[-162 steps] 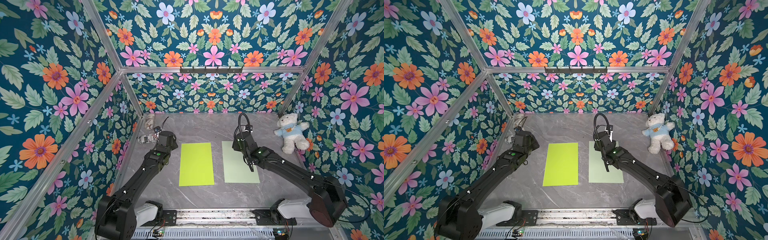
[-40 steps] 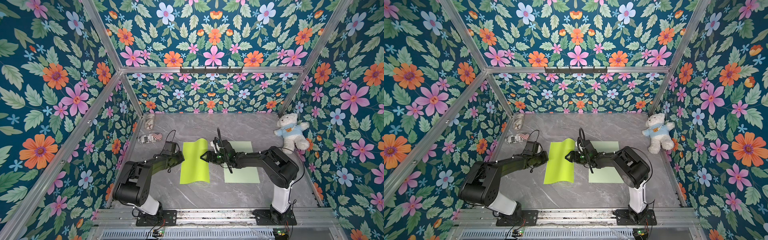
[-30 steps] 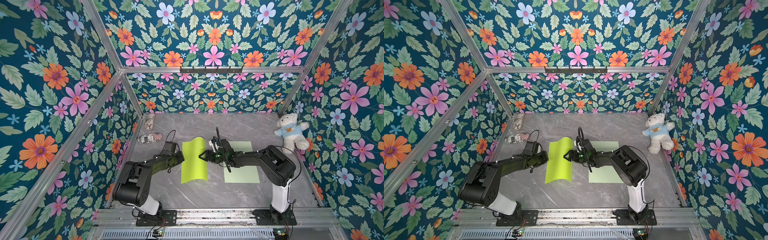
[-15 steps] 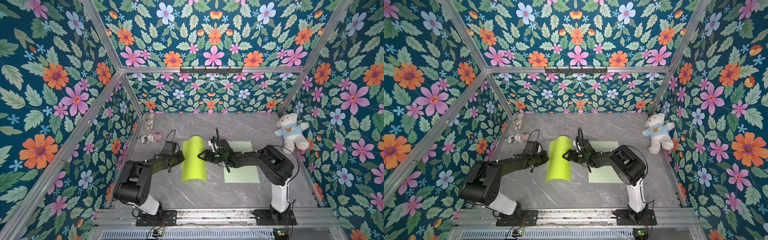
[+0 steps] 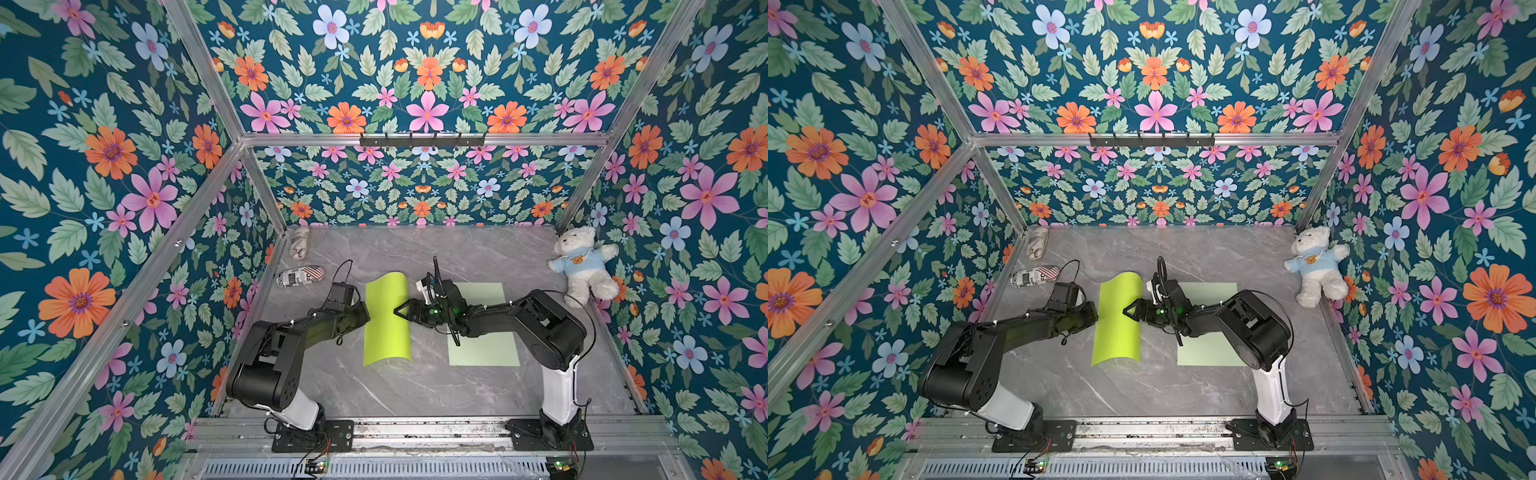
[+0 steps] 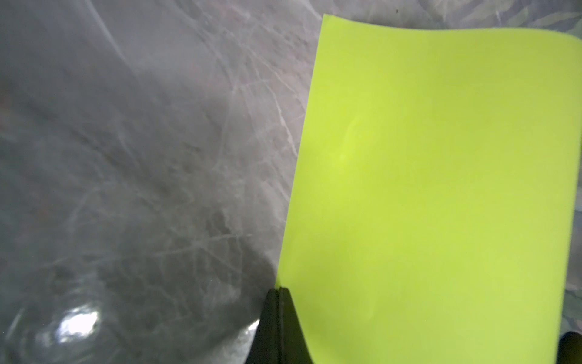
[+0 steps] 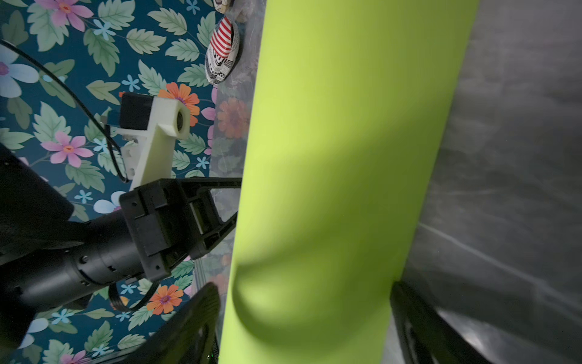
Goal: Fold the rectangular paper in half along the long edge
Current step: Pick up the paper from the center of the board.
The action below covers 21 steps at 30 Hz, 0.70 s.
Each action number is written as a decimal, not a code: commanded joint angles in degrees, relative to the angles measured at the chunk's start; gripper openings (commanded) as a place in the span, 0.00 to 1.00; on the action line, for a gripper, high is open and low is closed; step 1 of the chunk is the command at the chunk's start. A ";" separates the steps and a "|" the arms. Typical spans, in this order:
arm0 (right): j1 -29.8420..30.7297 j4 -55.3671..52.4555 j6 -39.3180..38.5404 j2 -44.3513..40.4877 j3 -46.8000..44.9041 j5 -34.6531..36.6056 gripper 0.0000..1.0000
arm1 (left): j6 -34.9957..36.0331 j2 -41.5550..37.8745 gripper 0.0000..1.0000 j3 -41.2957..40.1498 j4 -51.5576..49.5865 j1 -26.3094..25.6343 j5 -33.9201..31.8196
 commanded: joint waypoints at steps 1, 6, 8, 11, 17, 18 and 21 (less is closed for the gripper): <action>0.15 -4.26 1.64 1.00 -0.26 0.58 0.99 | 0.03 1.46 0.00 -1.05 -12.56 -0.49 -2.01; 0.08 -4.78 1.54 1.47 0.35 0.75 0.99 | -0.27 1.66 0.00 -1.00 -12.35 -0.97 -2.09; 0.15 -5.54 1.42 1.69 0.78 1.00 0.98 | -0.41 1.64 0.00 -1.01 -12.26 -1.06 -2.10; 0.08 -6.58 1.39 2.47 1.78 1.01 0.97 | -0.69 1.88 0.00 -1.05 -11.83 -1.32 -2.01; 0.63 -10.95 0.60 3.82 4.61 2.15 0.96 | -1.49 2.84 0.00 -1.31 -10.47 -2.26 -1.48; 0.72 -11.40 0.51 4.00 4.91 2.31 0.96 | -1.67 2.95 0.00 -1.40 -10.29 -2.42 -1.40; 0.95 -13.09 0.22 4.46 5.70 3.01 0.96 | -2.11 3.26 0.00 -1.66 -9.40 -2.75 -1.22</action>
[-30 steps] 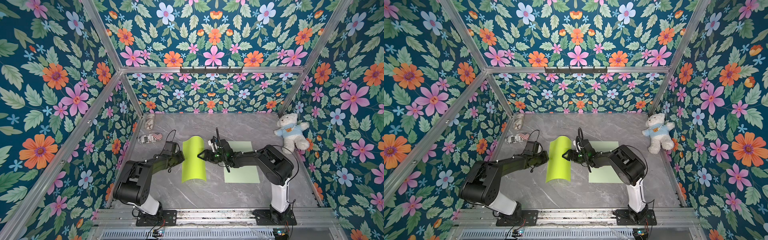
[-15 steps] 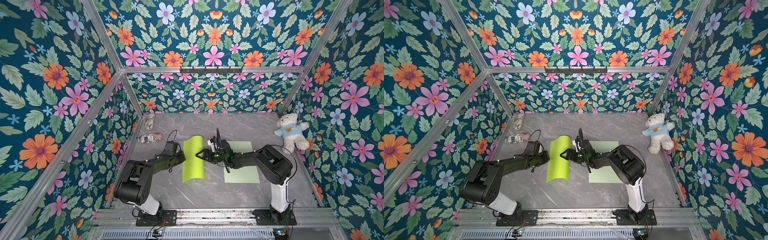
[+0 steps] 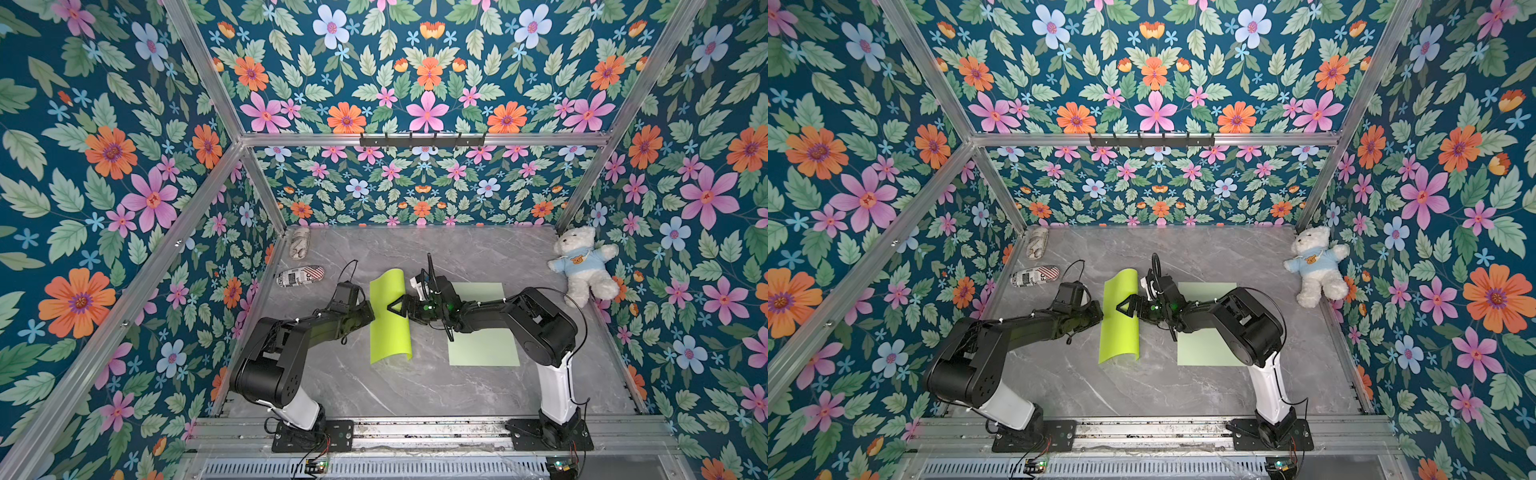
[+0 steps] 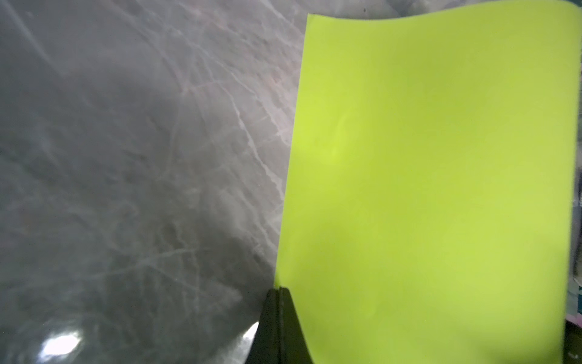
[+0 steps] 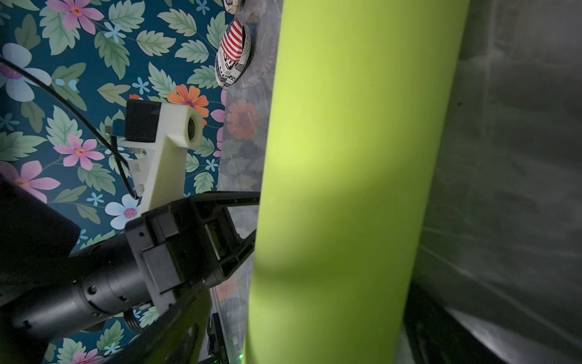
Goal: Fold the rectangular paper in half along the long edge
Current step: Pick up the paper from the center of the board.
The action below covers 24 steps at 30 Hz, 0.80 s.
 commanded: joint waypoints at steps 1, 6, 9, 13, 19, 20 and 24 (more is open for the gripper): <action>0.35 -11.15 -0.74 1.23 0.47 3.25 0.96 | -0.69 1.69 0.00 -1.33 -13.72 -0.52 -1.06; 0.90 -15.67 -2.36 1.67 2.43 5.06 0.93 | -1.26 2.41 0.00 -1.86 -11.81 -0.76 -0.54; 1.11 -19.02 -3.39 2.02 3.63 6.28 0.91 | -1.74 2.76 0.00 -2.12 -10.71 -0.85 -0.19; 1.26 -21.56 -3.98 2.60 4.69 7.47 0.88 | -2.36 3.12 0.00 -2.30 -9.50 -1.18 0.10; 1.67 -24.42 -4.65 3.26 6.12 8.51 0.85 | -3.24 4.15 0.00 -2.48 -8.05 -2.01 0.34; 1.68 -24.67 -4.82 3.27 6.18 8.57 0.85 | -3.36 4.32 0.00 -2.58 -7.86 -2.13 0.34; 1.71 -25.40 -5.04 3.26 6.25 8.95 0.84 | -3.60 4.87 0.00 -2.65 -7.31 -2.66 0.45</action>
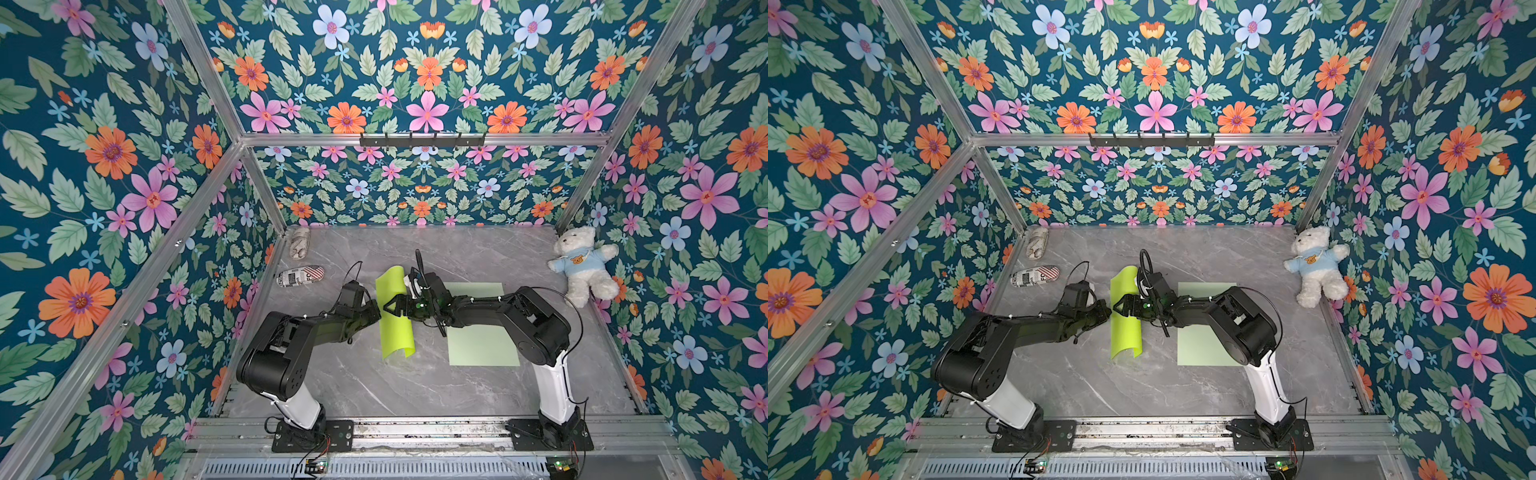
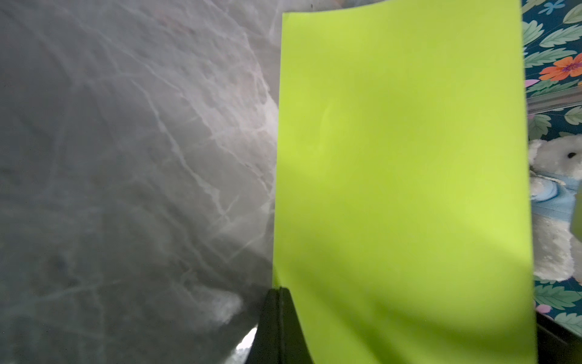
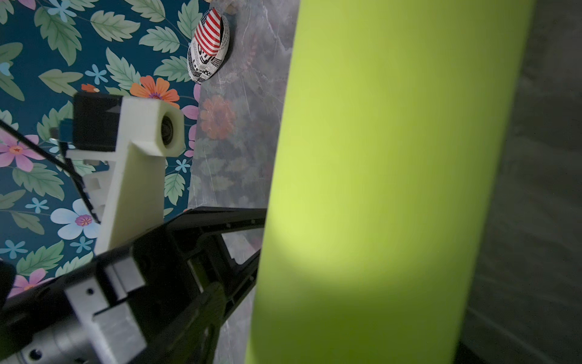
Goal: Fold the rectangular paper in half along the long edge
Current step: Pick up the paper from the center of the board.
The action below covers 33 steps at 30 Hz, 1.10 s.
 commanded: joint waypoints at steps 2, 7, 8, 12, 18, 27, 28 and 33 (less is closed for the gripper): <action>0.11 -14.99 -0.45 1.22 -0.69 4.39 0.83 | -0.48 1.81 0.00 -1.56 -16.63 -0.52 -1.80; 0.14 -15.16 -0.56 1.22 -0.48 4.01 0.80 | -1.27 2.56 0.00 -1.65 -15.65 -1.13 -1.54; 0.12 -14.92 -0.52 1.07 -0.63 3.88 0.79 | -1.39 2.61 0.00 -1.74 -15.40 -1.23 -1.50; 0.09 -12.82 0.15 0.35 -1.33 2.19 0.72 | -1.84 2.65 0.00 -1.91 -14.78 -1.75 -1.54; -0.19 -7.95 1.75 -0.70 -3.16 -0.61 0.61 | -2.20 2.87 0.00 -1.82 -14.47 -2.22 -1.54; -1.60 2.67 5.47 -2.43 -7.95 -5.57 0.52 | -2.62 2.27 0.00 -1.99 -13.42 -2.67 -1.39; -1.77 4.01 5.92 -2.69 -8.63 -5.94 0.52 | -2.72 1.93 0.00 -2.29 -13.01 -2.76 -1.34; -2.36 9.48 7.55 -4.10 -10.84 -8.07 0.50 | -3.17 -0.59 0.00 -3.69 -10.61 -2.74 -0.79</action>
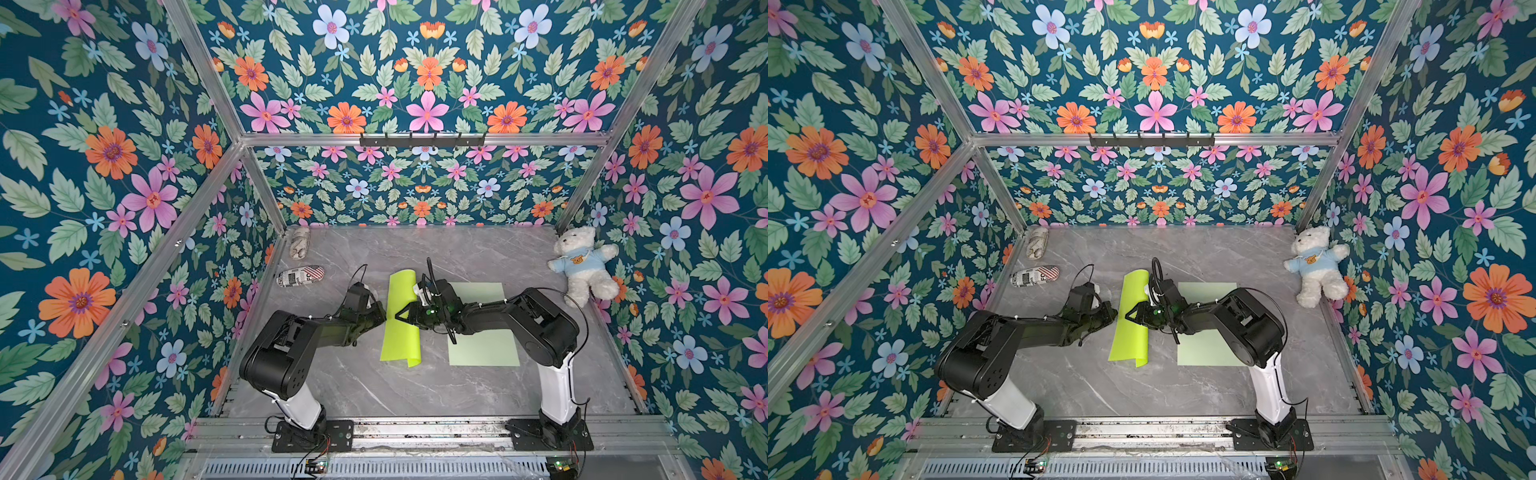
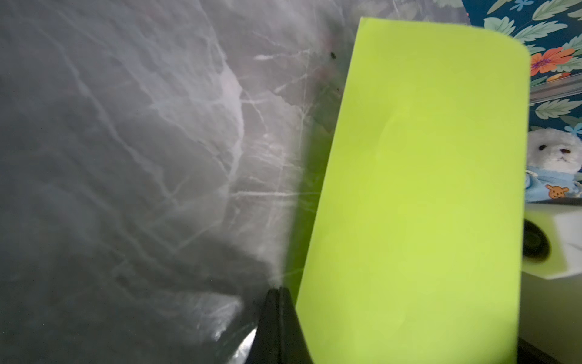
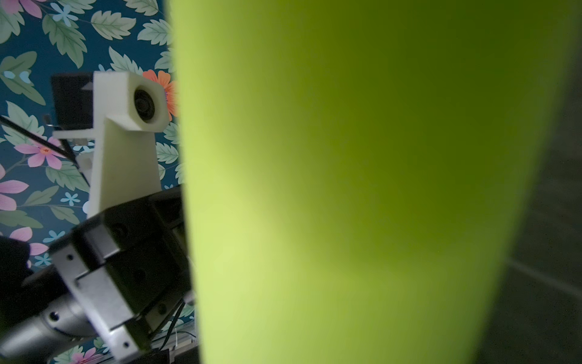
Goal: Fold the rectangular paper in half along the long edge
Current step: Pick up the paper from the center of the board.
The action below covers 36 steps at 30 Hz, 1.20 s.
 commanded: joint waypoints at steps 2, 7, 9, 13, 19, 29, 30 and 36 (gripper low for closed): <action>-0.33 3.21 2.30 -1.38 -1.54 -2.37 0.50 | -0.02 -1.89 0.00 -2.04 -14.63 -0.03 -1.14; -1.08 7.93 3.44 -4.33 -3.24 -4.58 0.50 | 0.61 -8.39 0.02 -3.09 -14.39 -0.02 -2.25; -1.55 10.41 4.44 -5.40 -3.99 -6.03 0.50 | 0.77 -11.45 0.04 -3.20 -14.66 -0.03 -2.77; -2.68 18.49 8.74 -7.98 -6.15 -9.92 0.50 | 0.81 -18.90 0.06 -3.72 -14.07 -0.03 -3.21; -3.76 23.38 12.30 -12.60 -6.40 -13.48 0.48 | 0.79 -29.80 0.11 -2.71 -12.66 0.00 -3.71; -4.13 27.75 16.00 -12.37 -6.42 -14.70 0.40 | 0.27 -29.31 0.13 -0.12 -10.47 0.05 -2.09; -4.18 28.19 16.27 -12.29 -6.53 -14.75 0.40 | -0.05 -28.81 0.13 -0.24 -10.13 0.03 -1.67; -4.26 35.17 21.47 -12.51 -8.07 -15.57 0.39 | 0.14 -31.86 0.13 -0.41 -12.94 0.14 -4.32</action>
